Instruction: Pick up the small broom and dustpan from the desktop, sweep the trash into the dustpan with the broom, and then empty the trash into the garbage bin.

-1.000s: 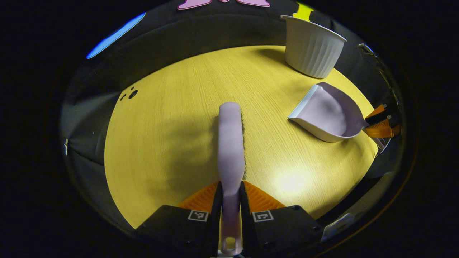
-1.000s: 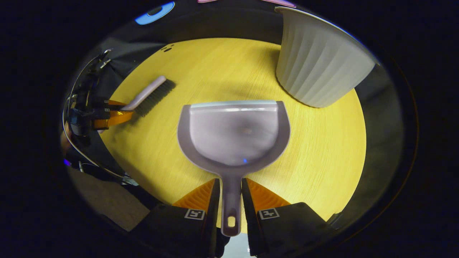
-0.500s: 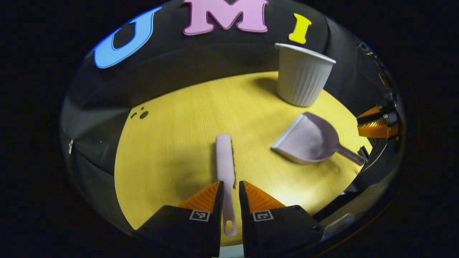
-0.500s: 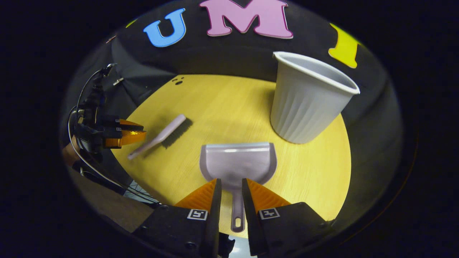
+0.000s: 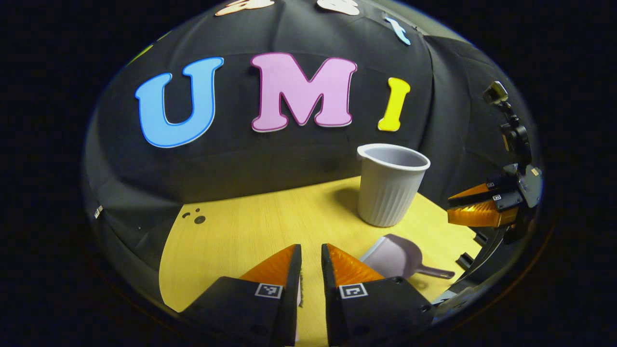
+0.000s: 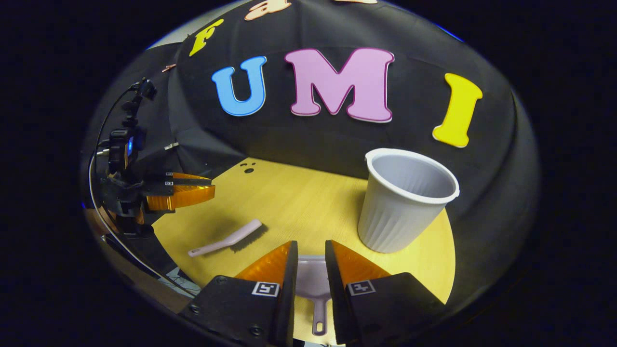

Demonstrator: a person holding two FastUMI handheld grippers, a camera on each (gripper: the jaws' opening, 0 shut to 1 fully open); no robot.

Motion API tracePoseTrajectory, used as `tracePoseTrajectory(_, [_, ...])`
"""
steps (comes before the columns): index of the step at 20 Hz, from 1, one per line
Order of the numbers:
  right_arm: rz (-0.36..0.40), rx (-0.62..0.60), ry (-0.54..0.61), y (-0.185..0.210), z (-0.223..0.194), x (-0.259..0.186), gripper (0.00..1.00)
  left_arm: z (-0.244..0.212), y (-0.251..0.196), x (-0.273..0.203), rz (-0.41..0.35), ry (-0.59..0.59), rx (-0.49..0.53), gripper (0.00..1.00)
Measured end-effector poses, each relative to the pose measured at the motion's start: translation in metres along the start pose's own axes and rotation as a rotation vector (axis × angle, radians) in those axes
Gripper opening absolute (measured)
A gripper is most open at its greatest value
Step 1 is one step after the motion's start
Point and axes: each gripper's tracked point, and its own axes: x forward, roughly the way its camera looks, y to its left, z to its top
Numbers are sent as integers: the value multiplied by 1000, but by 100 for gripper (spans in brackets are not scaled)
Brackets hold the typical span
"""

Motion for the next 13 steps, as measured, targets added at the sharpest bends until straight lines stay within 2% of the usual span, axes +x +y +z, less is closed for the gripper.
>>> tracePoseTrajectory(1, [-8,-11,-23,1,1,0,36,7,-2,-3,2,-21,-3,29])
tracePoseTrajectory(5, [-36,-16,-100,3,14,1,37,20,-11,-11,-25,-92,5,28])
tracePoseTrajectory(6, [-39,-8,-104,4,17,1,42,22,-12,-14,-35,-97,6,28])
tracePoseTrajectory(7, [-40,-1,-104,4,19,1,35,23,-15,-17,-42,-98,8,28])
tracePoseTrajectory(8, [-37,7,-105,6,21,1,38,25,-18,-19,-50,-103,11,28])
tracePoseTrajectory(13, [-54,8,-132,13,36,-3,38,30,-22,-22,-70,-136,36,28])
